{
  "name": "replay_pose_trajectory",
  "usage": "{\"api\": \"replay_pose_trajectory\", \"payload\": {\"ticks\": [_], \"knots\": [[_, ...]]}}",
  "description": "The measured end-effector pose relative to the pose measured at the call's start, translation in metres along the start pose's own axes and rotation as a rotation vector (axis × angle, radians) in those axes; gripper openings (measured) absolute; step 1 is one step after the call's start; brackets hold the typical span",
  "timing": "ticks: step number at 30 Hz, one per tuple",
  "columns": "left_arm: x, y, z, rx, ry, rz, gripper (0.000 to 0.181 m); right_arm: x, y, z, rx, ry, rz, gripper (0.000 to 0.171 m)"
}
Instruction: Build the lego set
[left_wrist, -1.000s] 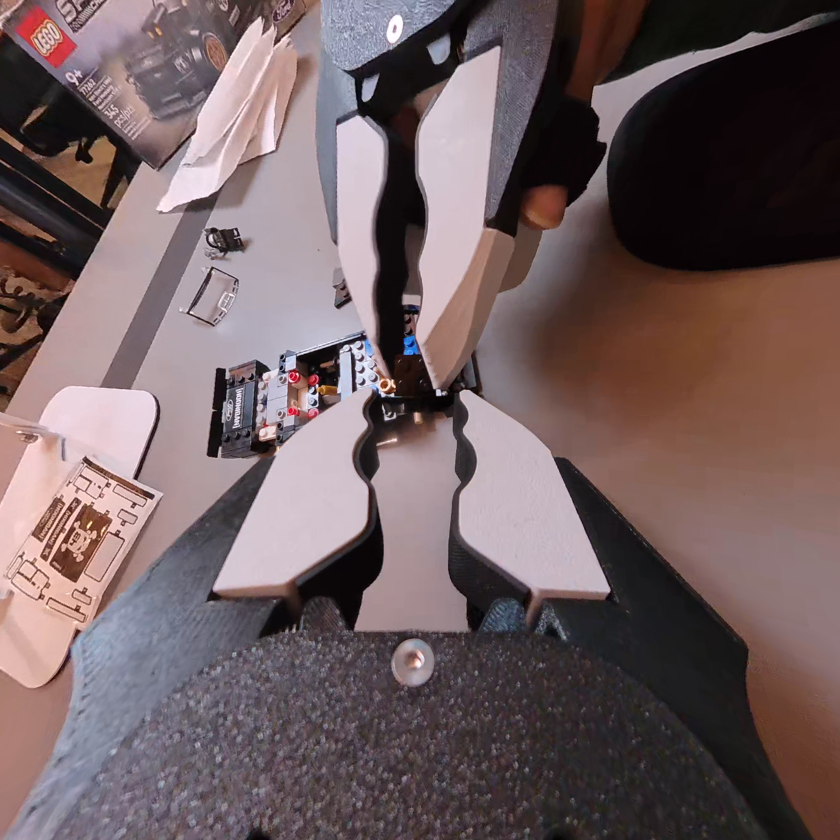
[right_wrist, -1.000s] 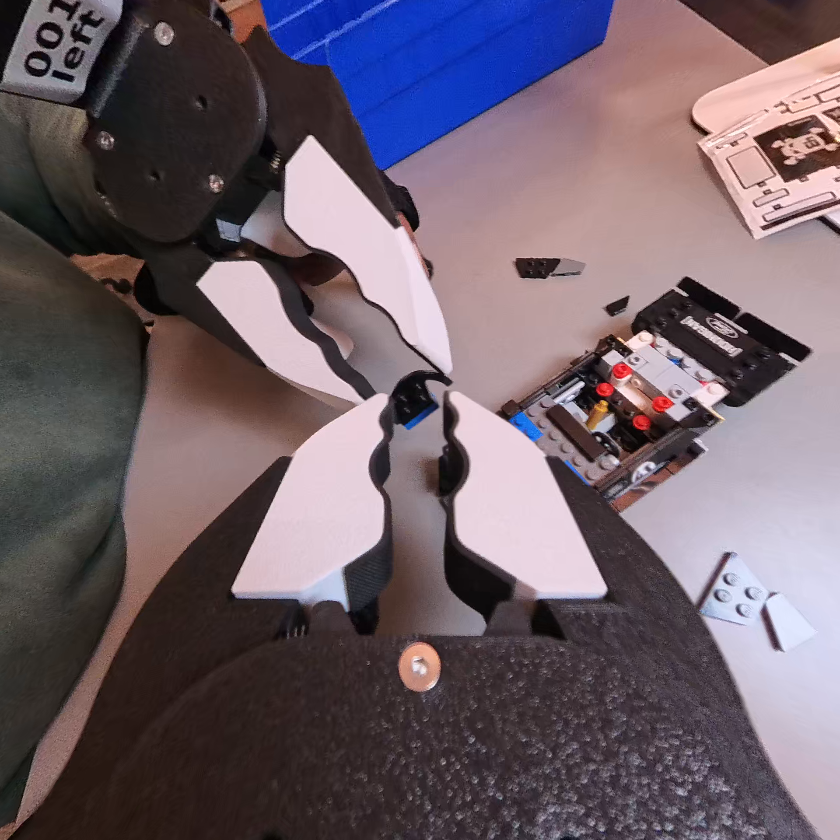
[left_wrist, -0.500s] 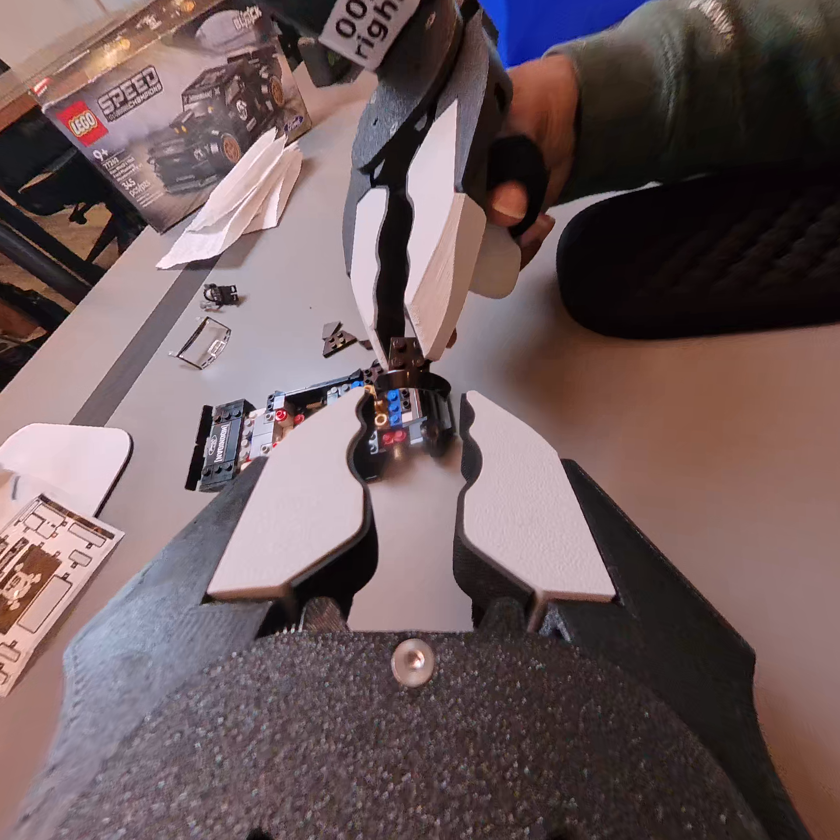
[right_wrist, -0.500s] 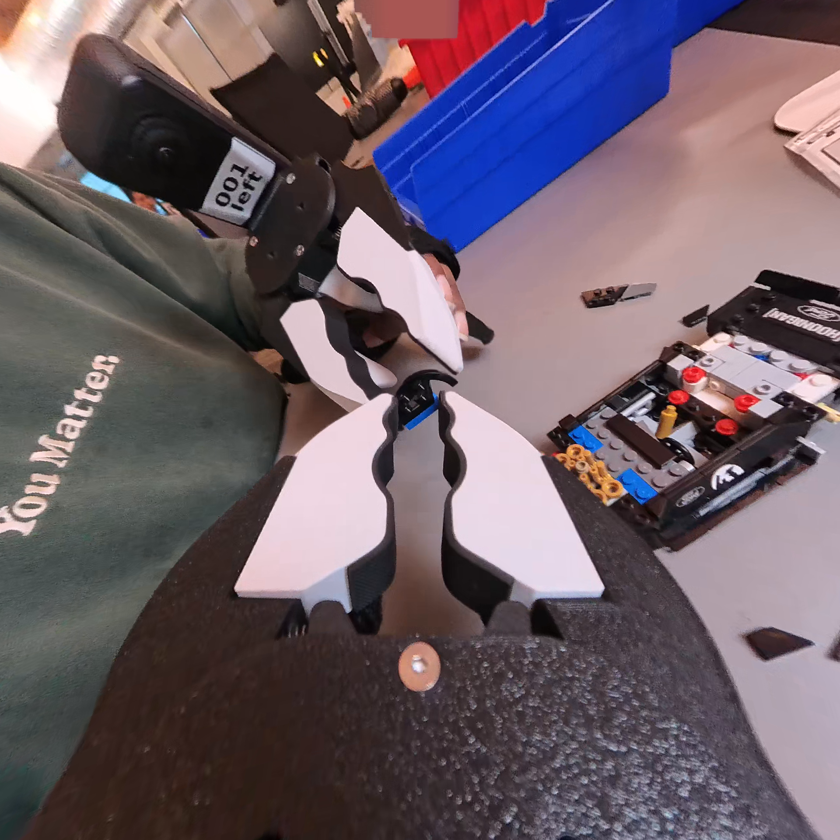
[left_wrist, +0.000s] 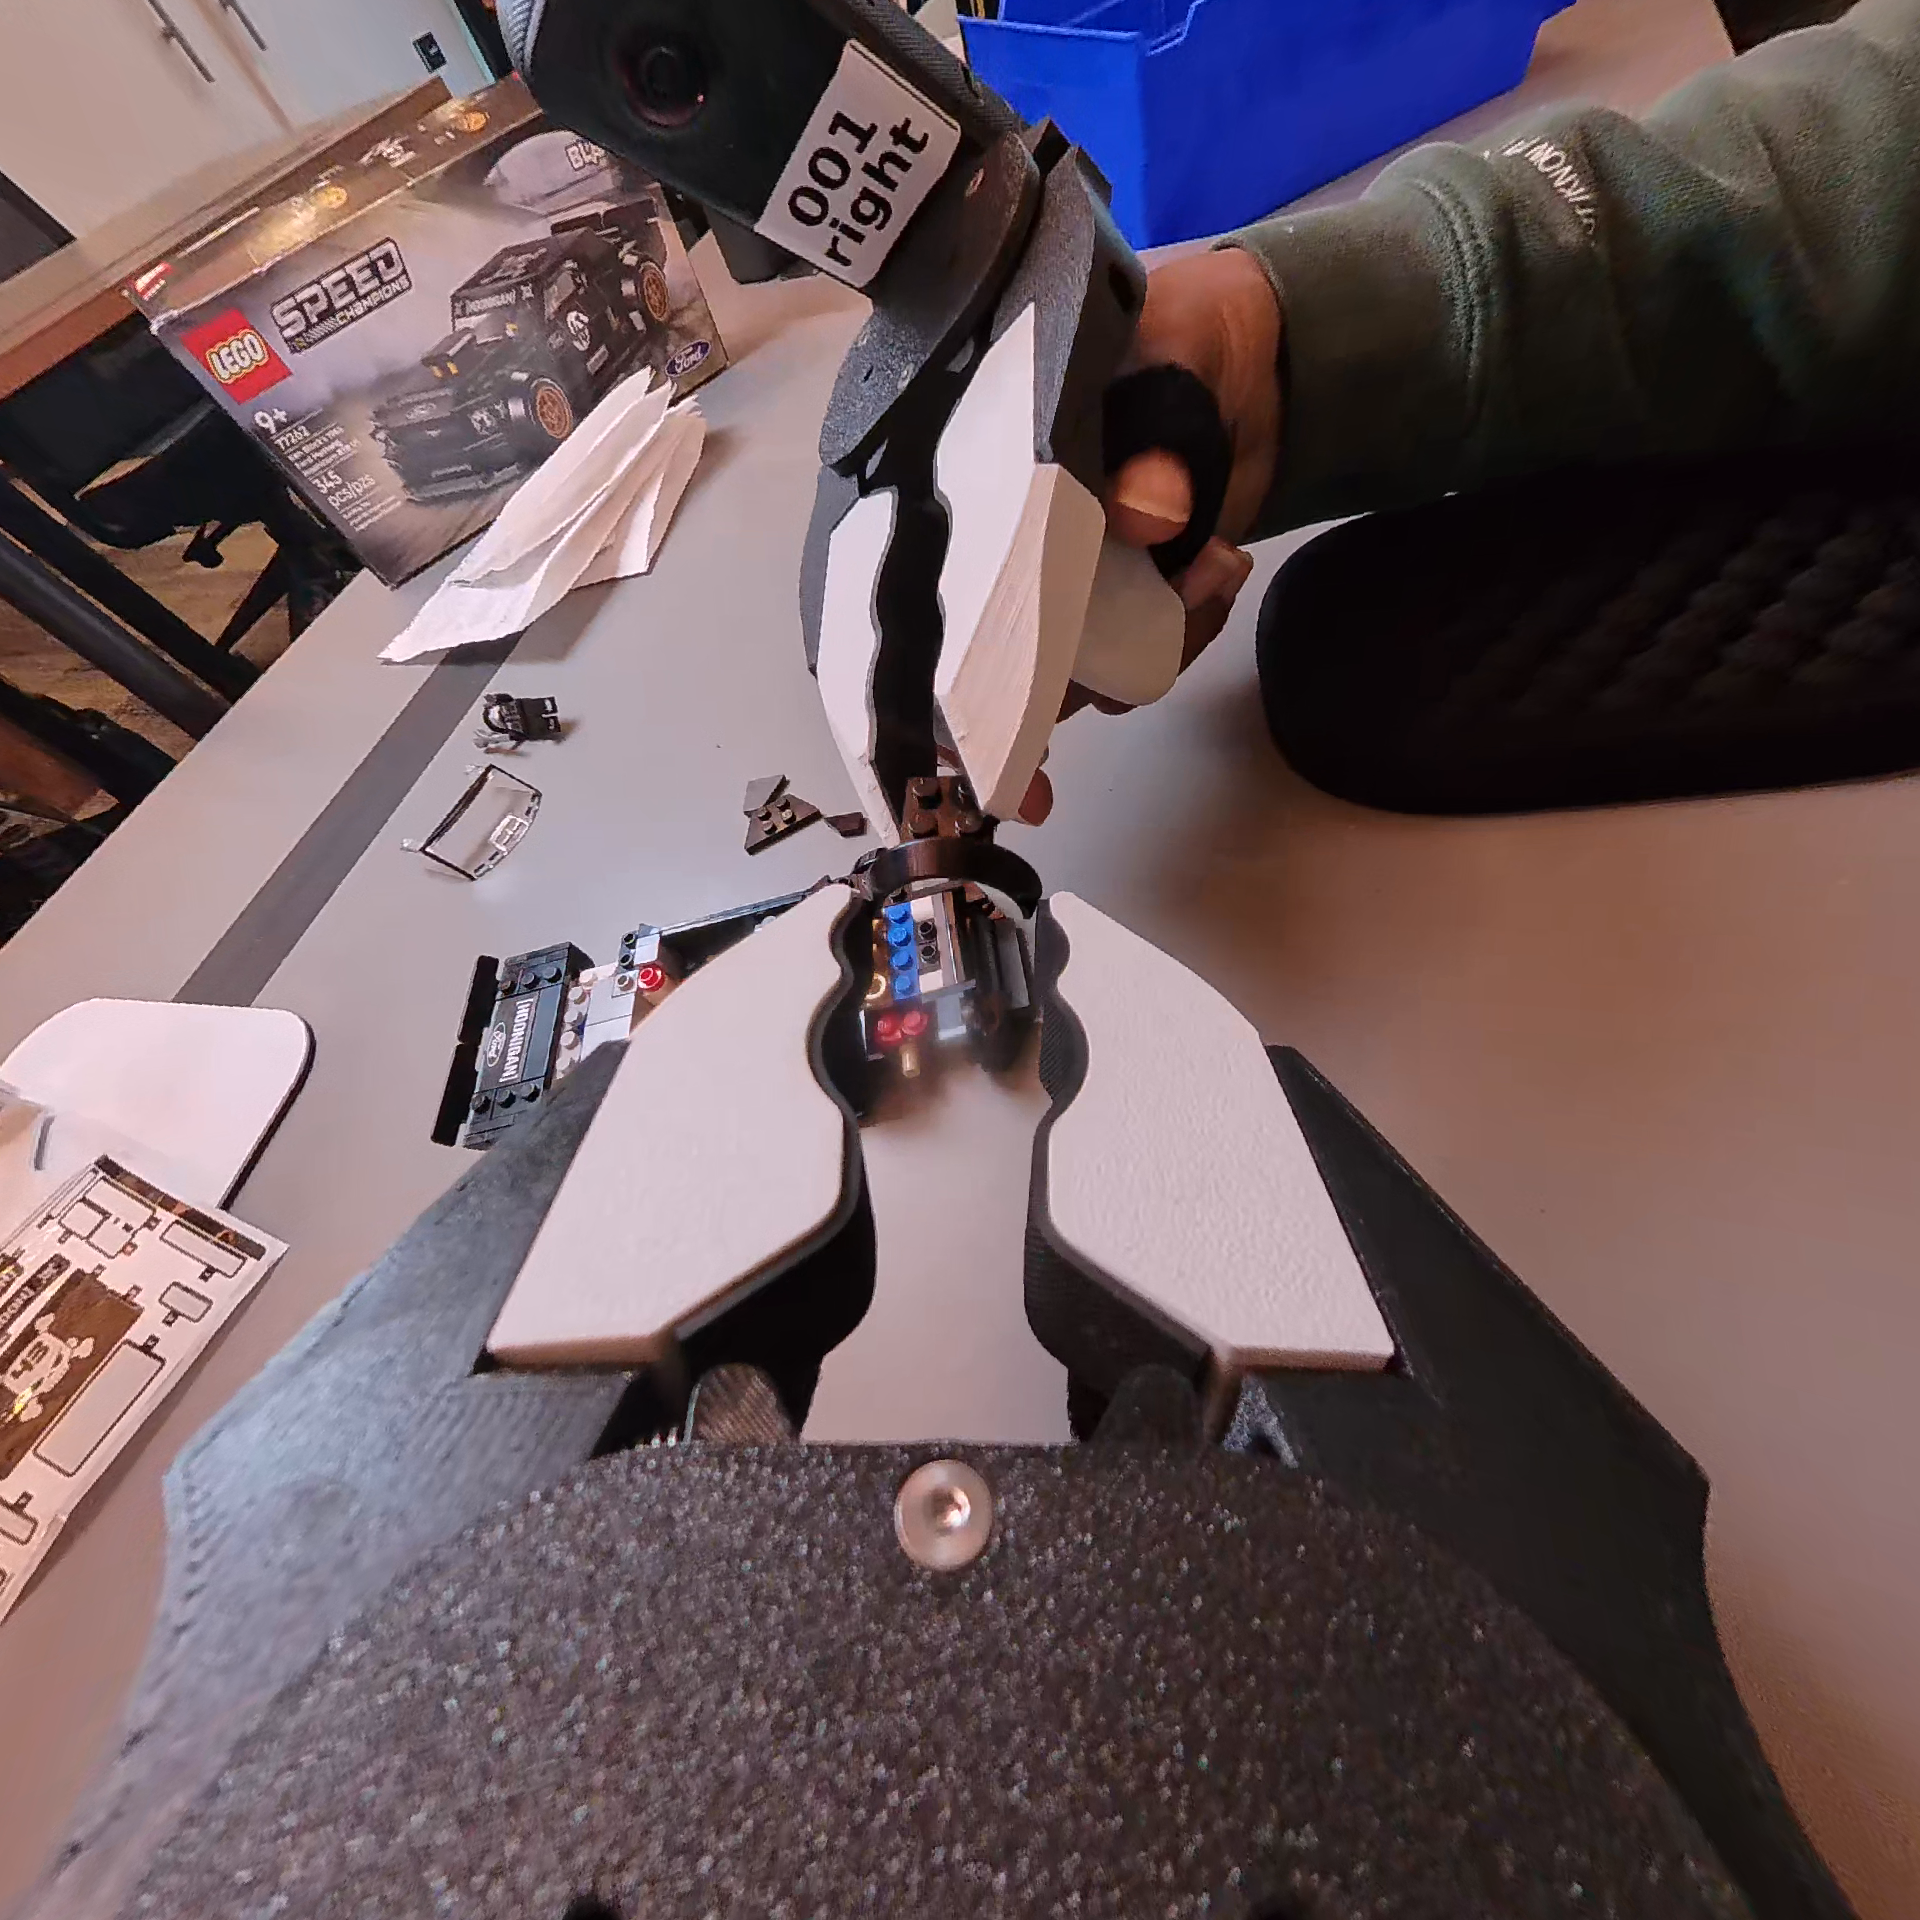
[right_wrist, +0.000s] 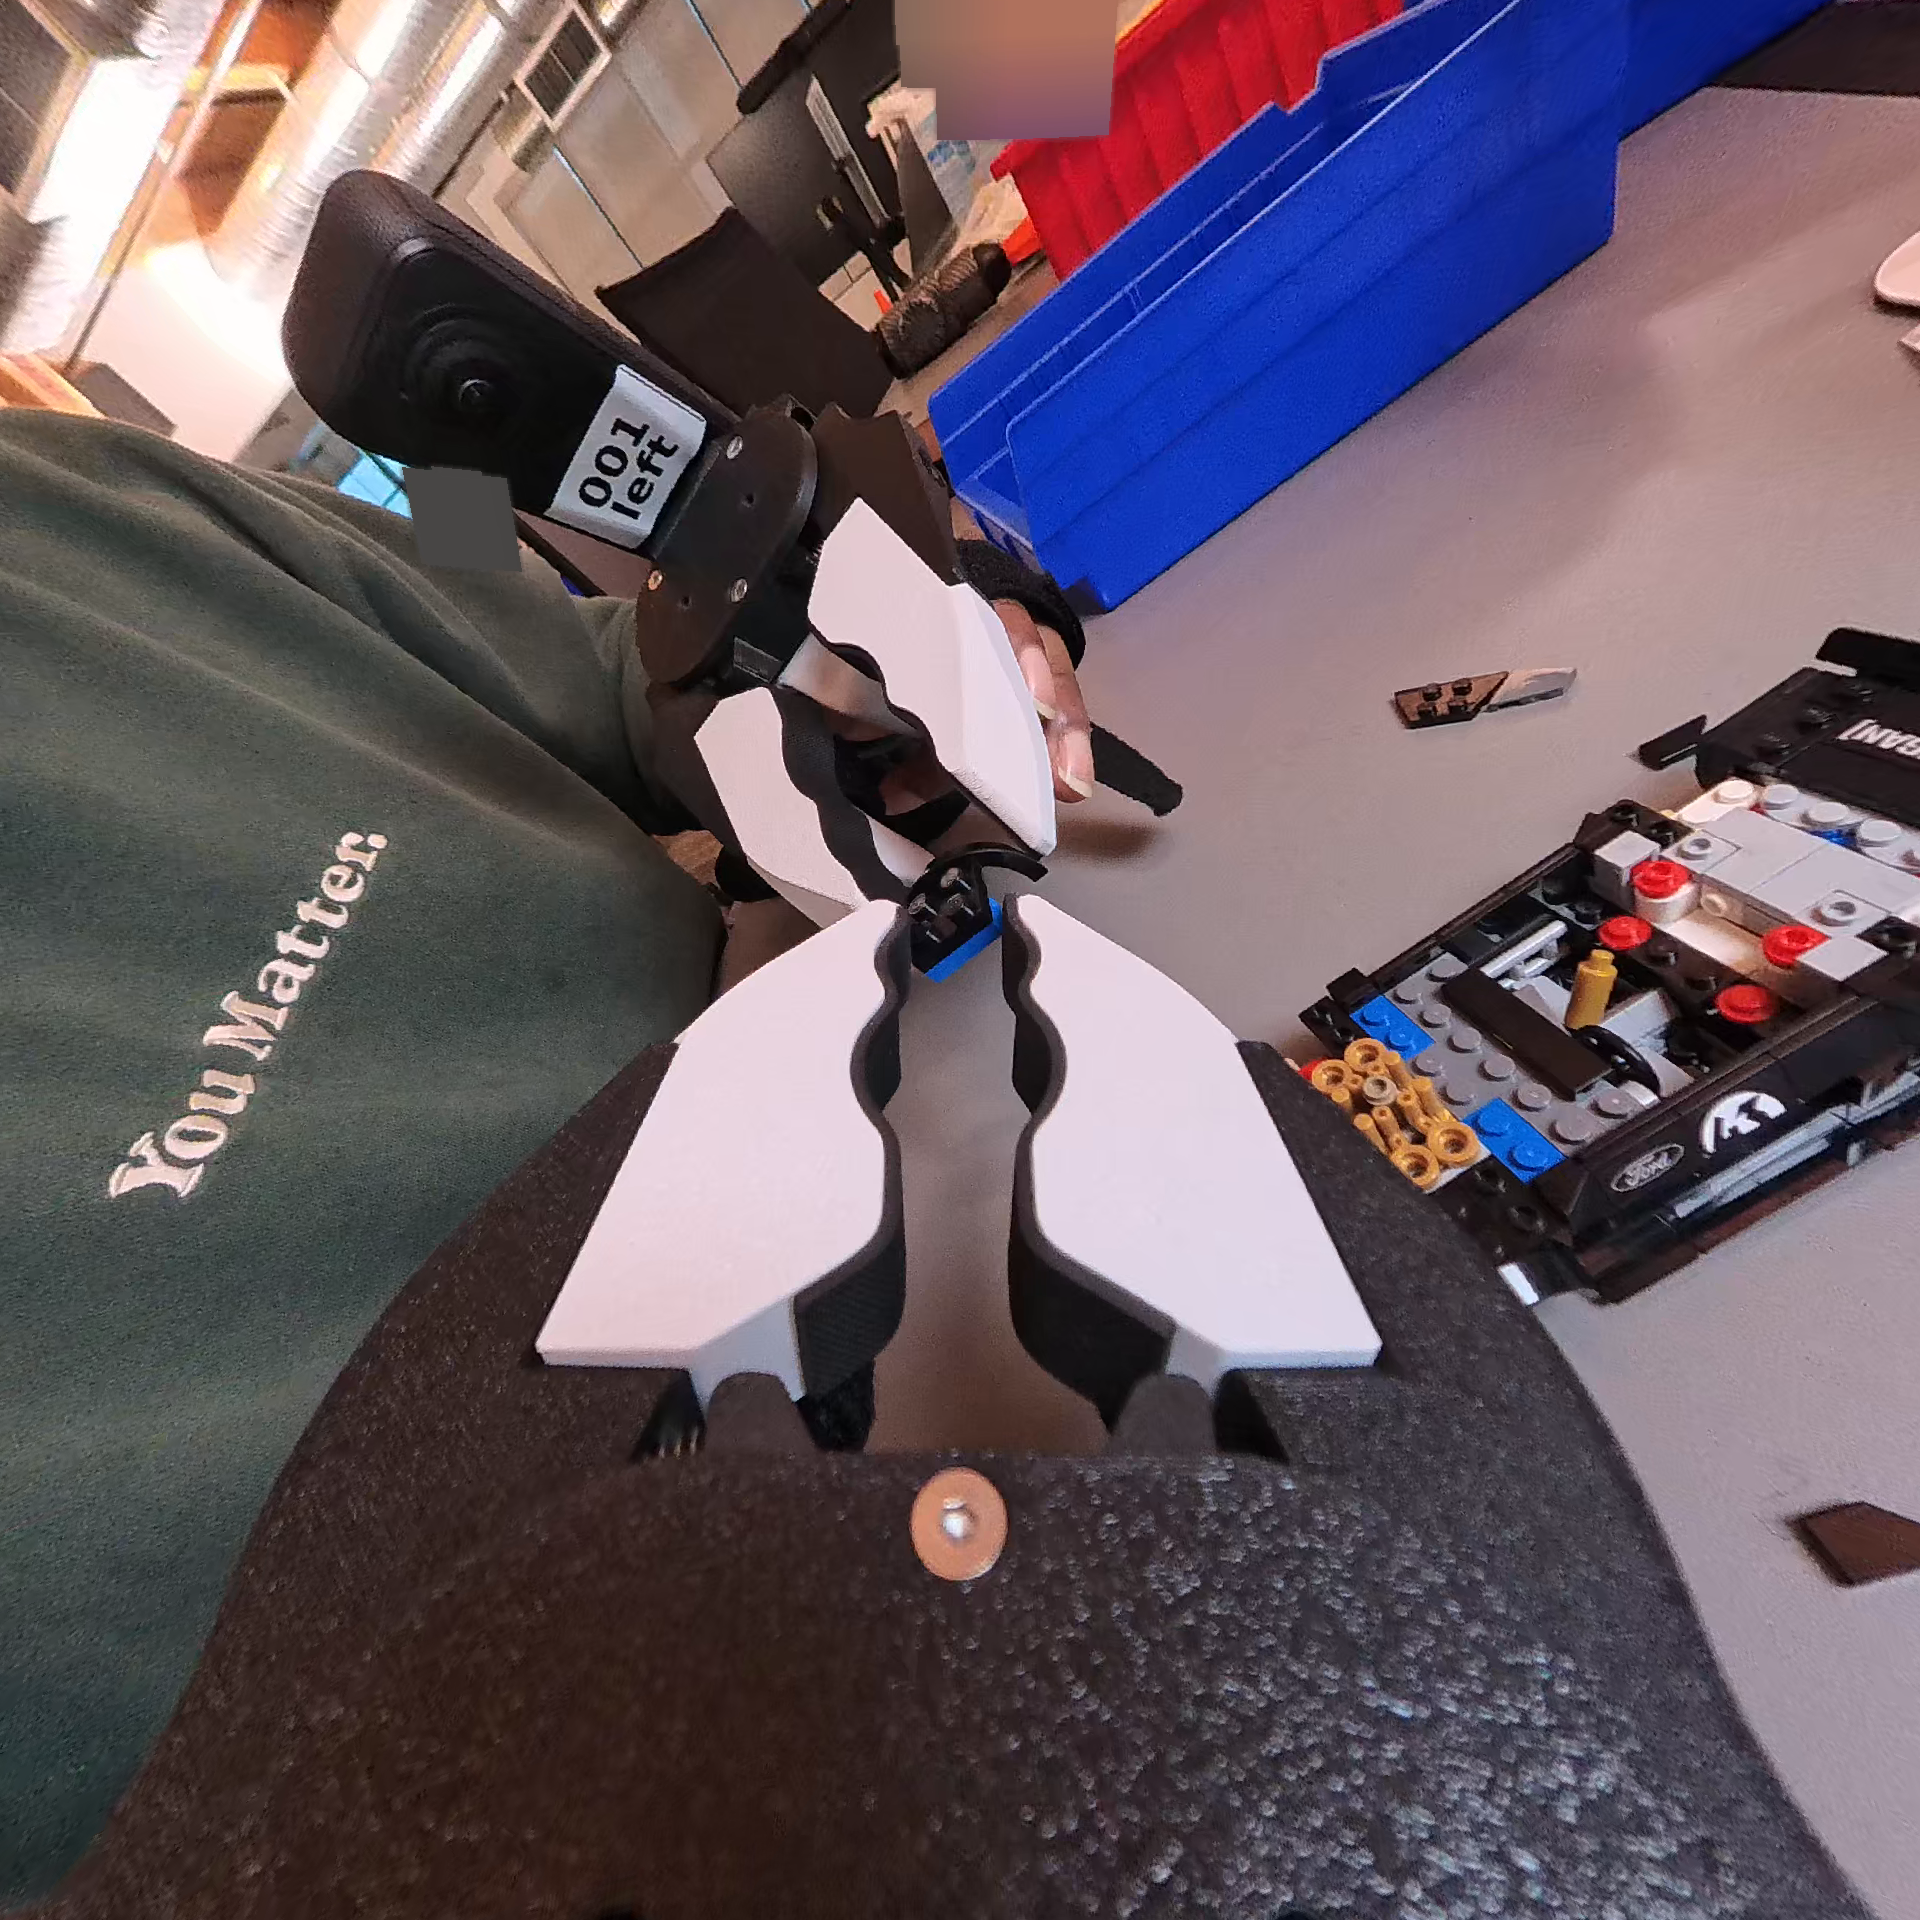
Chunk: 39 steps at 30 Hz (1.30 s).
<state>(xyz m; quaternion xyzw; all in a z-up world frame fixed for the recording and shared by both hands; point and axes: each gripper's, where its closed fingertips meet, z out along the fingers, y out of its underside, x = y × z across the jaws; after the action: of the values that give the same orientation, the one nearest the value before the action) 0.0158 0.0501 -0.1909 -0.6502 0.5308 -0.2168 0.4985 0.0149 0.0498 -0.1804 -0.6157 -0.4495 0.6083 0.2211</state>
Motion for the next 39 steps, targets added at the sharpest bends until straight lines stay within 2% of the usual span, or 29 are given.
{"api": "replay_pose_trajectory", "payload": {"ticks": [21,25,31,36,39], "knots": [[0.004,0.000,0.000,0.031,0.004,0.017,0.029,-0.002,0.002,0.001,-0.004,-0.033,0.021,0.017],[0.002,0.005,0.001,0.031,0.005,-0.015,0.029,0.000,-0.001,-0.001,0.016,-0.013,0.016,0.023],[-0.009,0.025,0.007,-0.046,-0.028,-0.039,0.029,0.016,-0.003,-0.011,0.010,0.102,-0.033,0.024],[-0.019,0.052,0.020,-0.144,-0.023,-0.137,0.030,0.044,0.007,-0.016,-0.149,0.338,-0.210,0.016],[-0.020,0.060,0.027,-0.188,-0.020,-0.133,0.030,0.056,0.012,-0.014,-0.233,0.424,-0.298,0.007]]}}
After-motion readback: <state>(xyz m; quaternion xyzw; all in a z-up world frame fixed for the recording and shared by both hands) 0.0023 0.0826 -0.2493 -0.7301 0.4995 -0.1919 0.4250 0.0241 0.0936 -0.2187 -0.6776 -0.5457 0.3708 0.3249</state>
